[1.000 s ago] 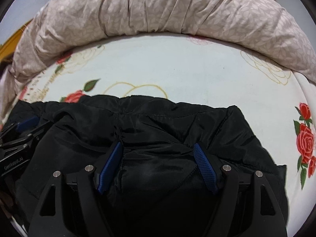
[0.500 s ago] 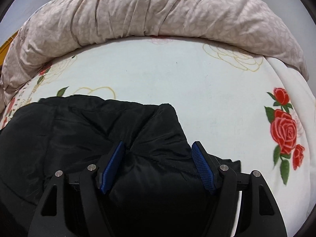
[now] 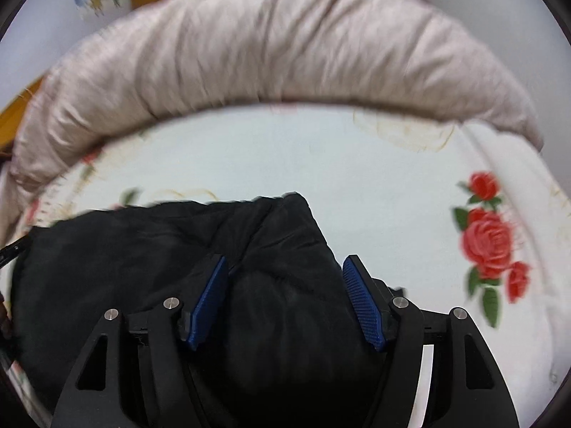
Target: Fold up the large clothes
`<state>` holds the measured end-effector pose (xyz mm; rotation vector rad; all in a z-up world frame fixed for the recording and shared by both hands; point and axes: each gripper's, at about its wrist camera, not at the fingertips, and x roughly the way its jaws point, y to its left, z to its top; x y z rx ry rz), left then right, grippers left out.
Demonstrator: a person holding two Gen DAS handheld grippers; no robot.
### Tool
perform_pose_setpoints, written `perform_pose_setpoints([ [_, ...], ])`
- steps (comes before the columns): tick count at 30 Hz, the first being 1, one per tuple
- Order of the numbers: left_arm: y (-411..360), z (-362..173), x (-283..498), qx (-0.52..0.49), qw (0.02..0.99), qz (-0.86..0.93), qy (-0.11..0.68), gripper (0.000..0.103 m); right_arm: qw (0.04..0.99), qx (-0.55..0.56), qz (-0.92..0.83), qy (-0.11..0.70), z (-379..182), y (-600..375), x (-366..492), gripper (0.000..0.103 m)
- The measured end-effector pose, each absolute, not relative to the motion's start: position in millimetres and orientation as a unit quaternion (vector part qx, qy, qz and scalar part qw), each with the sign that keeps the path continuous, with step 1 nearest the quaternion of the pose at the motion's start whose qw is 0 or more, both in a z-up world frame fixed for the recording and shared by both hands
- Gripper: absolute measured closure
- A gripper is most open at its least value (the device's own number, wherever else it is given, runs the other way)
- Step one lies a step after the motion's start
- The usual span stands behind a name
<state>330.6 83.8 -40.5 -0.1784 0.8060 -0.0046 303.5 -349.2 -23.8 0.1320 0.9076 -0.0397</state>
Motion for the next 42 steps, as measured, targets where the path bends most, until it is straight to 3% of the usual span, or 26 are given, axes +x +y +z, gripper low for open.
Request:
perform_pose_setpoints([
  [3,84,-28,292,-0.083,0.926,-0.018,0.369,0.029,0.903,0.056,-0.013,0.426,-13,-347,265,0.037],
  [6,89,-57,274,-0.082,0.91,-0.006,0.405,0.031,0.886,0.05,-0.026,0.46,-40,-350,252,0.054],
  [7,92,-72,274,-0.088,0.901,0.0,0.425,0.034,0.878,0.055,-0.028,0.474,-55,-354,251,0.055],
  [16,99,-102,282,-0.109,0.891,0.012,0.441,0.024,0.866,0.041,-0.039,0.497,-77,-353,262,0.055],
  [20,96,-75,268,-0.102,0.892,0.021,0.439,0.041,0.878,0.04,-0.046,0.474,-41,-350,246,0.057],
  [24,104,-50,230,-0.095,0.911,0.006,0.4,0.041,0.897,0.022,-0.036,0.439,-12,-339,206,0.057],
  [27,107,-77,222,-0.093,0.893,0.009,0.44,0.05,0.875,0.019,-0.041,0.483,-42,-339,200,0.057],
  [34,105,-96,227,-0.099,0.883,0.018,0.458,0.049,0.863,0.016,-0.051,0.503,-66,-337,211,0.058],
  [42,95,-63,215,-0.078,0.888,0.029,0.452,0.05,0.875,0.032,-0.043,0.482,-24,-336,187,0.058],
])
